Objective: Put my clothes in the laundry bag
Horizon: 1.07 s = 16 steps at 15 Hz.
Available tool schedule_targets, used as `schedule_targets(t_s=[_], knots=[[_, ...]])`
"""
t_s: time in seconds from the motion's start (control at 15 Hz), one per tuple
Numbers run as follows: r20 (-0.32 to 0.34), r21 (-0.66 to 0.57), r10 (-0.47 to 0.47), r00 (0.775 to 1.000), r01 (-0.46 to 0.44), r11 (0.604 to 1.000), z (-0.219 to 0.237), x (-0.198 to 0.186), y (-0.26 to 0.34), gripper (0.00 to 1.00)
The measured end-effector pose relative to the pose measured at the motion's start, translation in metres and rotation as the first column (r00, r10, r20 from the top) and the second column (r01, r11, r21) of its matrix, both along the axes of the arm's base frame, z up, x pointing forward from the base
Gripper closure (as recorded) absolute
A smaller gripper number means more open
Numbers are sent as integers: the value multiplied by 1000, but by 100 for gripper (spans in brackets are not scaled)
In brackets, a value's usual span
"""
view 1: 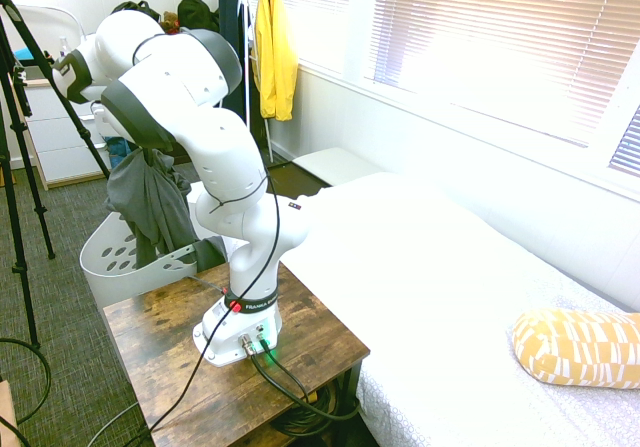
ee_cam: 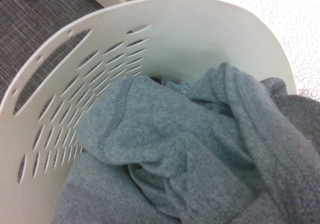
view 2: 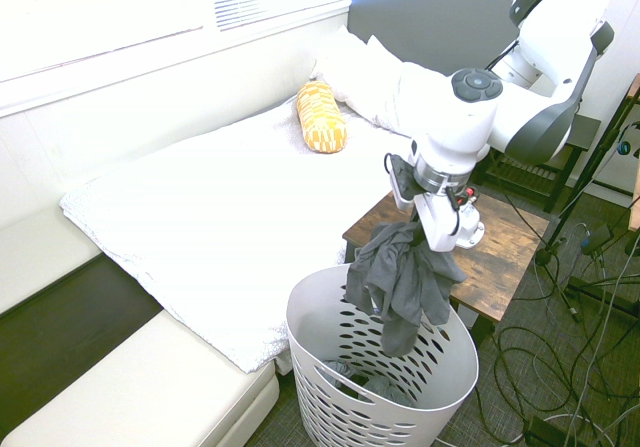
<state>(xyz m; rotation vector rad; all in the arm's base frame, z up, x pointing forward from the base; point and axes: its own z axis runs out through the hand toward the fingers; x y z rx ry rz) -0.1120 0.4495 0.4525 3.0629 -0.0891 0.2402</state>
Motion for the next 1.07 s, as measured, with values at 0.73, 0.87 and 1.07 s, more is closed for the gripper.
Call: schedule_targets(t_s=[0.73,0.87,1.07], knots=[[-11,-13,-26,1000,26,1000,-11,15,2,0],[-6,-10,-87,996,87,996,-9,48,5,0],[14,-11,-239,971,239,971,-6,134,-4,0]])
